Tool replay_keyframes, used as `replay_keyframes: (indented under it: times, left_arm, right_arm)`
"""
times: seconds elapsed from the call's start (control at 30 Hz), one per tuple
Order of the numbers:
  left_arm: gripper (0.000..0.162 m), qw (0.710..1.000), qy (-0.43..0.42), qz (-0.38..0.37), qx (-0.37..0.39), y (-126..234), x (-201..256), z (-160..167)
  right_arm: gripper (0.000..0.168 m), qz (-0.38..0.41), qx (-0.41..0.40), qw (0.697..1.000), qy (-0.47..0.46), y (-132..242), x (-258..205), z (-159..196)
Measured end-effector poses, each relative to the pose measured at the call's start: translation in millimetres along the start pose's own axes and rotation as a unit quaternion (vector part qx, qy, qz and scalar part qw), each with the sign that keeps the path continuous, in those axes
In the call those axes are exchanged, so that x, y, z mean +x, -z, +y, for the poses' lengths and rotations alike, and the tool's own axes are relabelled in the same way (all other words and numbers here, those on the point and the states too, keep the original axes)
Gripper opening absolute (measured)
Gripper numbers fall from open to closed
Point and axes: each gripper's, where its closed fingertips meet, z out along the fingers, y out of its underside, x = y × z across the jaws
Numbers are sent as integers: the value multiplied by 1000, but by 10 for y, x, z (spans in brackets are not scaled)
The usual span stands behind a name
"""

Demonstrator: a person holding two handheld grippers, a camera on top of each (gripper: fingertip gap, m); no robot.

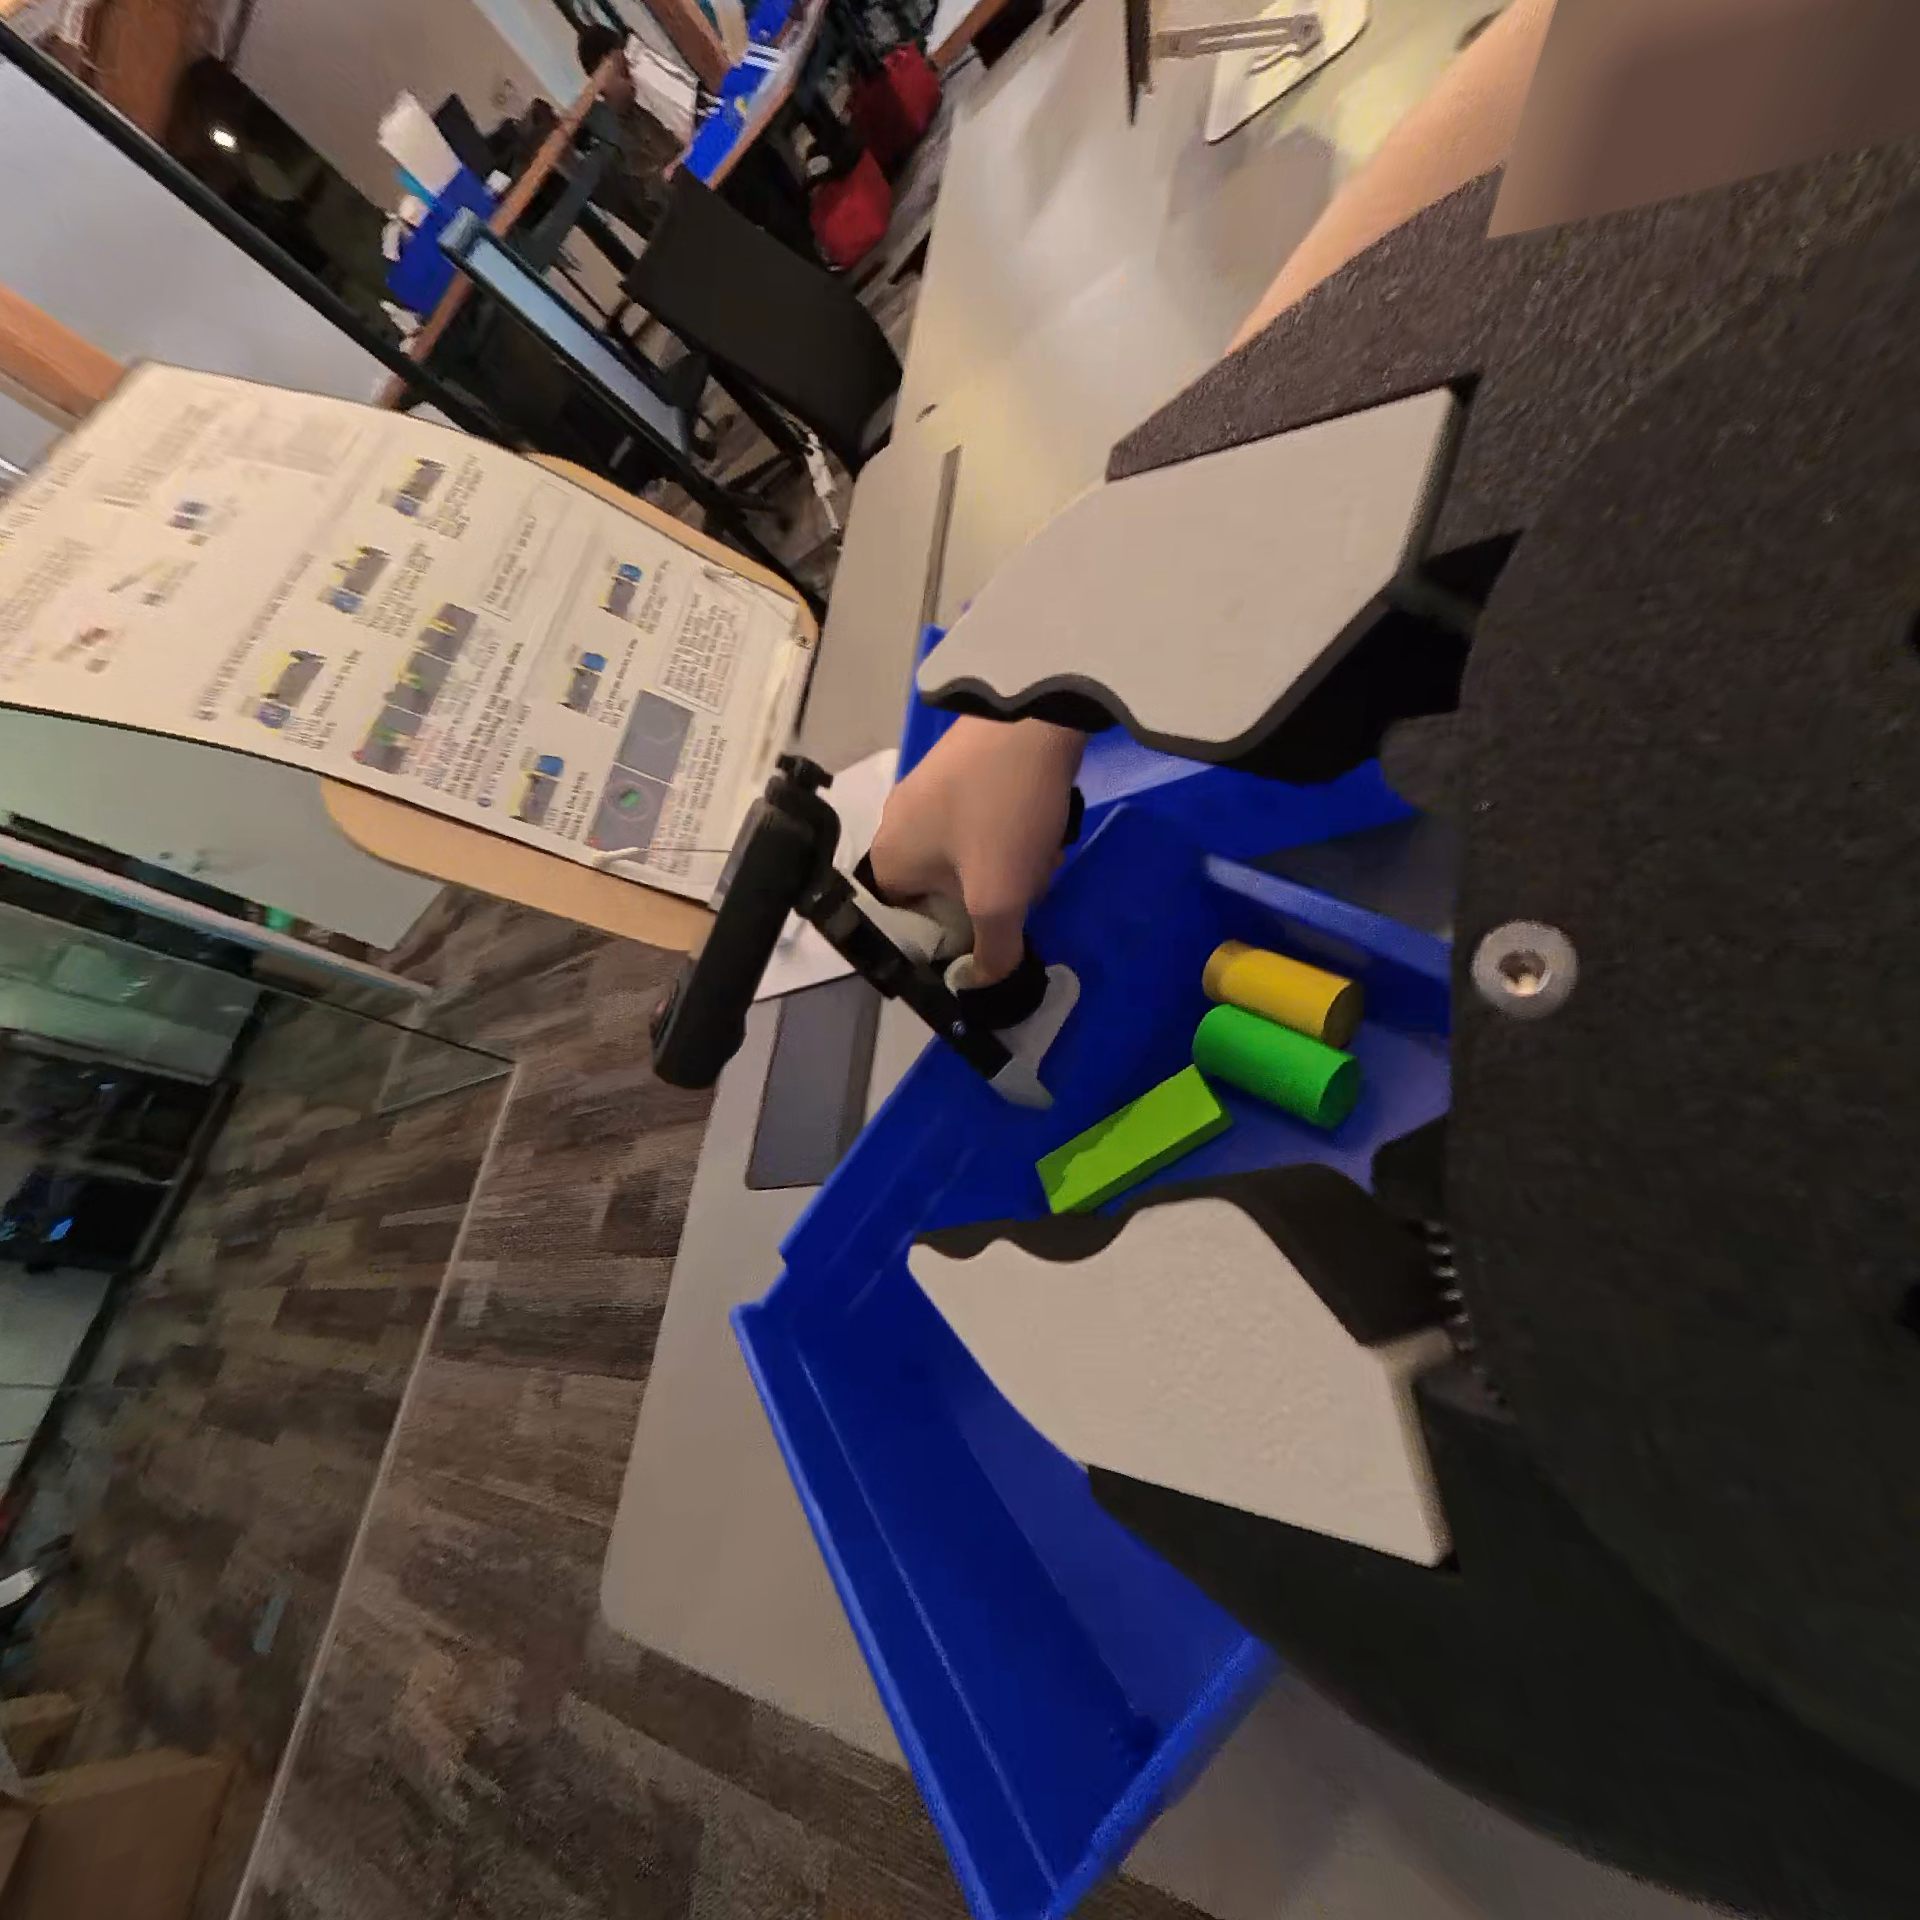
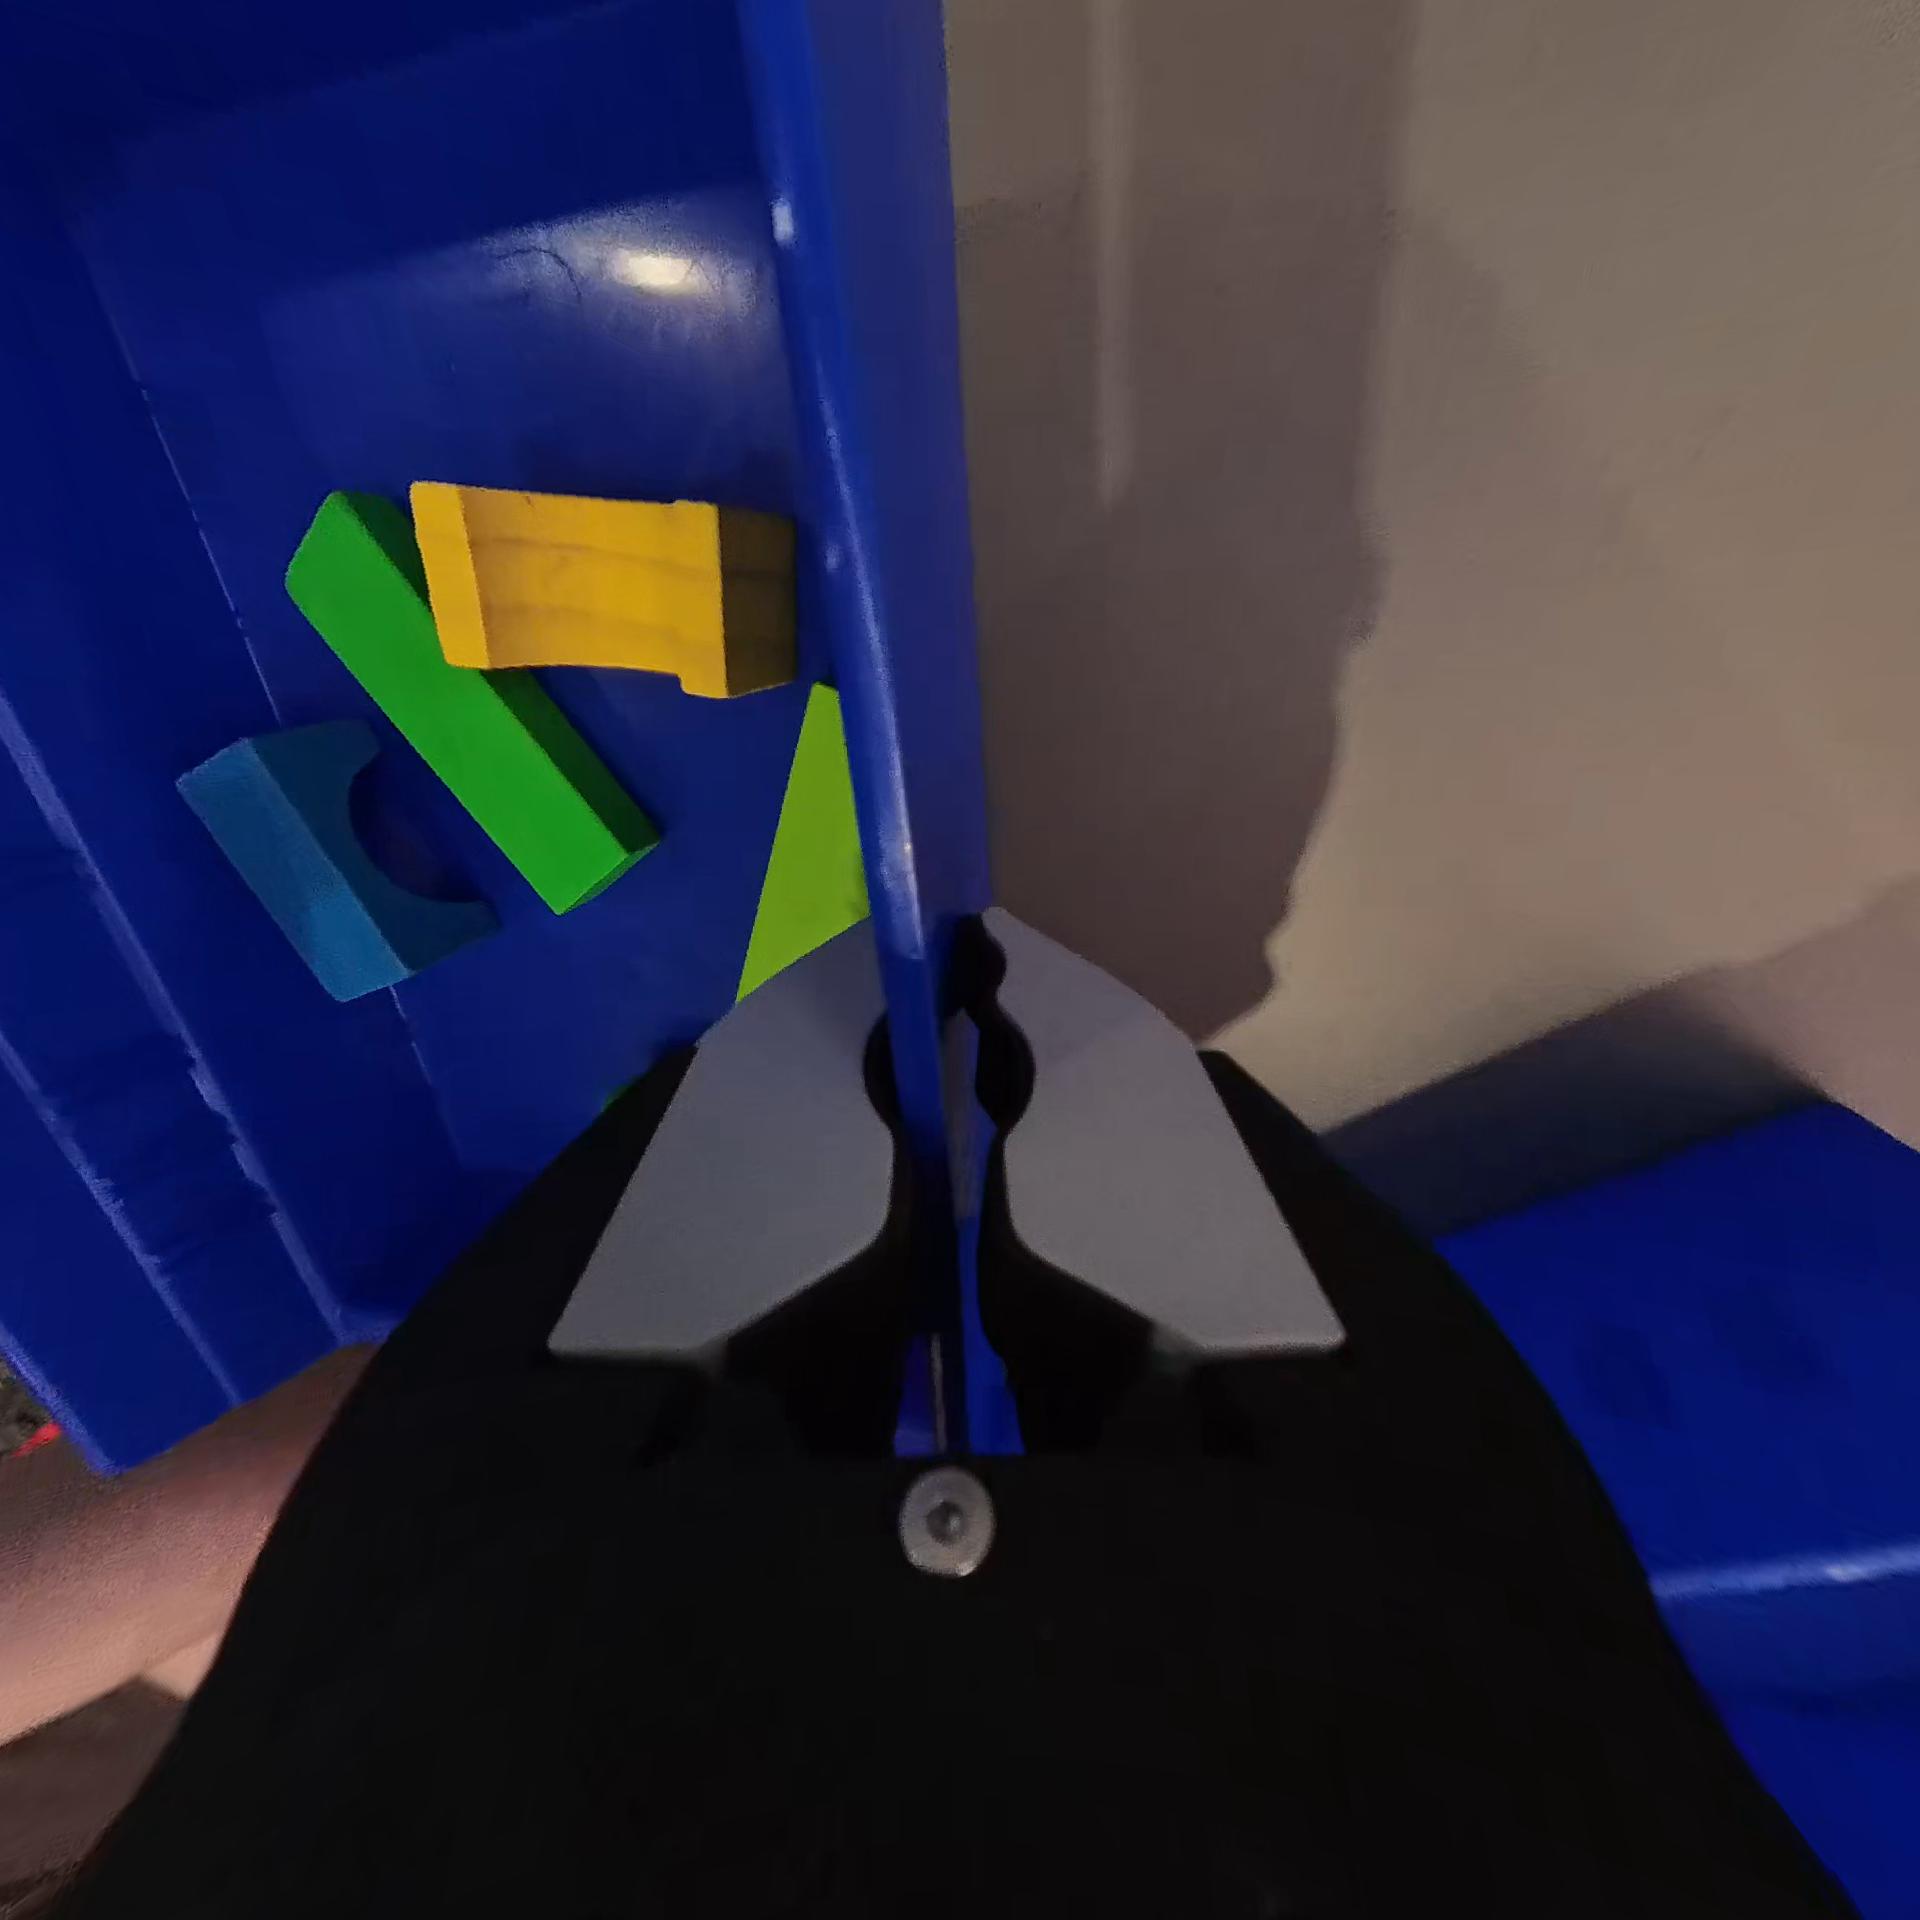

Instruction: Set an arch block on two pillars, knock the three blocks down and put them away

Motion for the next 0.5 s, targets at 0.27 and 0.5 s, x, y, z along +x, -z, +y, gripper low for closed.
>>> replay_keyframes:
  times: [0.27, 0.5]
  left_arm:
    - [93, 995, -18, -68, -76, -146, -336, 221]
    - [88, 944, 48, -189, -267, -86, -1221, 945]
  right_arm:
    - [18, -25, 68, 996, -43, -111, 192, -35]
    - [53, 193, 245, 949, 49, 1403, 852, 540]
